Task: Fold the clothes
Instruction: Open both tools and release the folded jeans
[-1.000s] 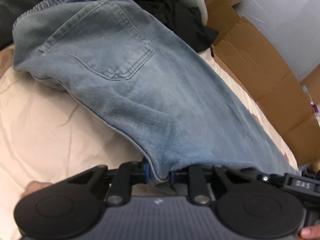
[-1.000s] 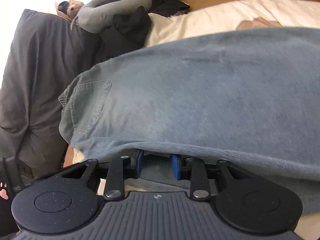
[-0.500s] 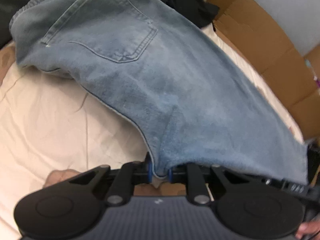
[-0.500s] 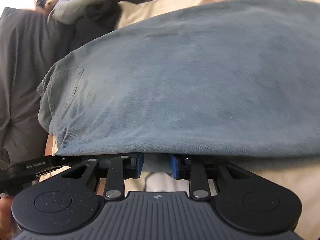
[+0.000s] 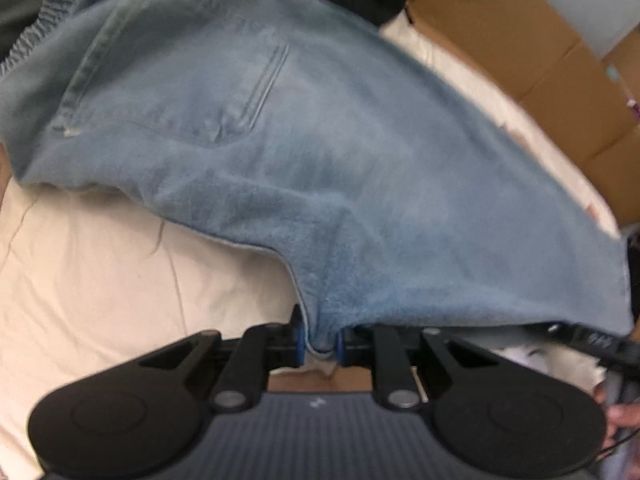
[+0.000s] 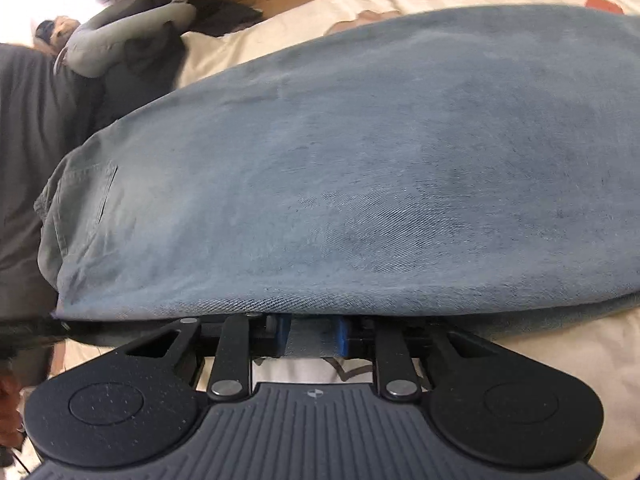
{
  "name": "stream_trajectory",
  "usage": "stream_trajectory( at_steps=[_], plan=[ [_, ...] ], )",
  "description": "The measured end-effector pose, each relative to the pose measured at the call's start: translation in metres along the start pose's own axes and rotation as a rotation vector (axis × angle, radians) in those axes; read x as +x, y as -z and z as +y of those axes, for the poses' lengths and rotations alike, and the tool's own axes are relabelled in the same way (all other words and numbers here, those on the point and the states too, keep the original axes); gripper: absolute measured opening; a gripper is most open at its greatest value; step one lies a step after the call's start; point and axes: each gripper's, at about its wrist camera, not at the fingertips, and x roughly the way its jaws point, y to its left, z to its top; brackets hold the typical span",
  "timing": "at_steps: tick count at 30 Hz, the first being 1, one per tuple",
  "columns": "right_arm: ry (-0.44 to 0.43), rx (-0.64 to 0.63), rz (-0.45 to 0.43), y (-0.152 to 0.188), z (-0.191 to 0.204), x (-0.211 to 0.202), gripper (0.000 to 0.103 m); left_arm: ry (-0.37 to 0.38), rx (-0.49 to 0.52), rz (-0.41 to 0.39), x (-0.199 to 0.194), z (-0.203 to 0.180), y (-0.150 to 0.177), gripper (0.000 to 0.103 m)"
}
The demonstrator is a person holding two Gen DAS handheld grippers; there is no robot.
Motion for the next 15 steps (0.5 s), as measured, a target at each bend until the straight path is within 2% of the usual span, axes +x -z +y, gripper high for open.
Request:
stream_trajectory(
  at_steps=[5, 12, 15],
  plan=[
    [0.026, 0.018, 0.0, 0.003, -0.006, -0.006, 0.017, -0.001, -0.022, 0.027, 0.012, 0.004, 0.011, 0.016],
    [0.041, 0.075, 0.007, 0.008, -0.011, -0.03, 0.021, -0.034, -0.033, 0.09, -0.003, 0.012, 0.026, 0.013],
    [0.056, 0.08, -0.014, 0.015, -0.008, -0.042, 0.021, -0.033, -0.033, 0.066, -0.017, 0.009, 0.03, 0.013]
  ],
)
